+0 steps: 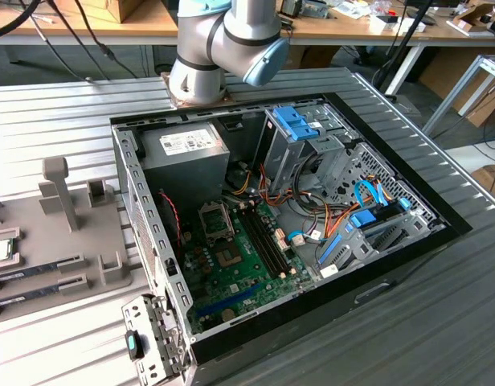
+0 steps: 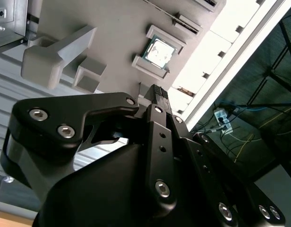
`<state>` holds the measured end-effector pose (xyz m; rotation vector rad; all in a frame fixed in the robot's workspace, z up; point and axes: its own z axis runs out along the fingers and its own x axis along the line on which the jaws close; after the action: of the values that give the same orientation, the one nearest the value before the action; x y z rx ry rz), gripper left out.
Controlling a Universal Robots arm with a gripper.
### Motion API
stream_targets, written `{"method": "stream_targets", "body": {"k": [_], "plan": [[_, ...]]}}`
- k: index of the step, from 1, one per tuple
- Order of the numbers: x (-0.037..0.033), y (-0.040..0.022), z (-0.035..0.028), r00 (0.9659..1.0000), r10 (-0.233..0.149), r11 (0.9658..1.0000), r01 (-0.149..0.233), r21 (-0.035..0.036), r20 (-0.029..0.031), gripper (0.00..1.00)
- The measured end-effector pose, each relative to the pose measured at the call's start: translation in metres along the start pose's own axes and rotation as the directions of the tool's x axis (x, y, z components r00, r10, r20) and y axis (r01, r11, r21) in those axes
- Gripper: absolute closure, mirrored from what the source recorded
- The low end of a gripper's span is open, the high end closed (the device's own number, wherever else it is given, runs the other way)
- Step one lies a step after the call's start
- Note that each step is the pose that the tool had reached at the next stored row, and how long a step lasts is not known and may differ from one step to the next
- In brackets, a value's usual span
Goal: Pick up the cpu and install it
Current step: 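Reach for the cpu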
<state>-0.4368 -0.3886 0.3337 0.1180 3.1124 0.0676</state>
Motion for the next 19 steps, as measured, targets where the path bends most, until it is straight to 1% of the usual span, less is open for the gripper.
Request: {"method": "stream_targets", "body": {"k": [4, 8, 10, 16, 19], "plan": [[0.0001, -0.0002, 0.0053, 1.0, 0.0, 1.0, 0.0, 0.0, 0.0, 0.89], [0.0004, -0.0005, 0.0145, 1.0, 0.0, 1.0, 0.0, -0.0001, 0.0, 0.89], [0.0005, -0.0001, 0.0169, 1.0, 0.0, 1.0, 0.0, 0.0003, -0.0001, 0.89], [0.0009, 0.003, 0.0238, 1.0, 0.0, 1.0, 0.0, 0.0026, 0.0002, 0.89], [0.0013, 0.0054, 0.0307, 1.0, 0.0, 1.0, 0.0, 0.0054, 0.0003, 0.89]]}}
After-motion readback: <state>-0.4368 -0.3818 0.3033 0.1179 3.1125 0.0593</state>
